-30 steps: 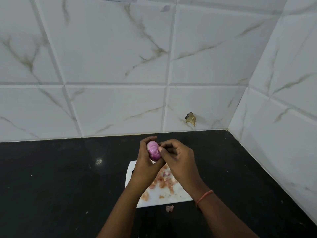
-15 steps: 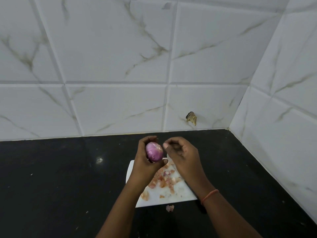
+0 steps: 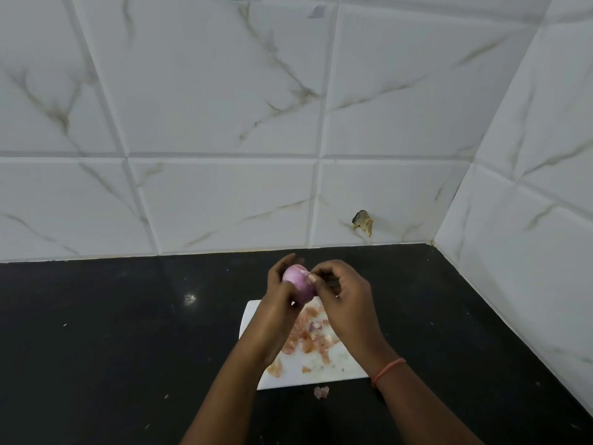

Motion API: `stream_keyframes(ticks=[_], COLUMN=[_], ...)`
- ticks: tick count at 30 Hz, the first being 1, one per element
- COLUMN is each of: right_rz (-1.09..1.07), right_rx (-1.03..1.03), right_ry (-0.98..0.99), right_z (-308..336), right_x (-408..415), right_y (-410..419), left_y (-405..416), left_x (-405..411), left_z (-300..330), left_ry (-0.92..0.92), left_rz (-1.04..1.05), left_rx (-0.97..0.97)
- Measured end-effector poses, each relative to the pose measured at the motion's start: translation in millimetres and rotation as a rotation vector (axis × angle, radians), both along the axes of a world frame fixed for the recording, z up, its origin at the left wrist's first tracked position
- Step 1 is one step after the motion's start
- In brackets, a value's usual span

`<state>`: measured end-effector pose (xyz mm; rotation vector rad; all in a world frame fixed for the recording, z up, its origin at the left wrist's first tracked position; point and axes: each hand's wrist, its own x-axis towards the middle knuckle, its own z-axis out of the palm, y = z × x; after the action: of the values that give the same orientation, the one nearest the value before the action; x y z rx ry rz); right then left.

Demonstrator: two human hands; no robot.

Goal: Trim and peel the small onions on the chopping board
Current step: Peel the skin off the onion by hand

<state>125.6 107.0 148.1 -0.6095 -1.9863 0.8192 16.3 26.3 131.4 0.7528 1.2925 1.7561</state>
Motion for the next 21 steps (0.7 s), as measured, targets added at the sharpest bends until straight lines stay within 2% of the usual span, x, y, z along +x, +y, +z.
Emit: stream_keyframes(ticks=[1,2,3,8,16,18,21], right_rz=[-0.001,0.004,0.011,0.021,0.017,0.078,0.179], right_rx=[-0.001,0.003,0.010,-0.049,-0.329,-0.322,-0.166], right_ry=[0.011,0.017,0.021,0.050,0.147,0.151,0.120], right_z=[-0.4,-0.5,-0.3,-1.4,-2.5,-1.9,1.7], right_x=[0.6,0.5,0.2,-1.7,-4.2,-3.0,0.0], right_y=[0.6,0.3,-0.6,-2.6,-1.7,-1.1,-0.7], left_y=[-0.7,-2.0,-3.0,-7.0,-9.8,-10.7,-11.9], left_x=[-1.7,-3.9,-5.0,-3.3,-6.3,-6.4,-5.9], left_z=[2.2,3.5,4.0,3.9,2.8,3.8,7.3], left_ry=[-0.178,-0.276,-0.290,-0.125,-0.072,-0.038,0.020], left_rz=[-0.028,-0.050,-0.074,-0.182,-0.129,-0.105,-0.082], left_rx=[0.024,0.031,0.007,-0.083,0.056,0.060,0.040])
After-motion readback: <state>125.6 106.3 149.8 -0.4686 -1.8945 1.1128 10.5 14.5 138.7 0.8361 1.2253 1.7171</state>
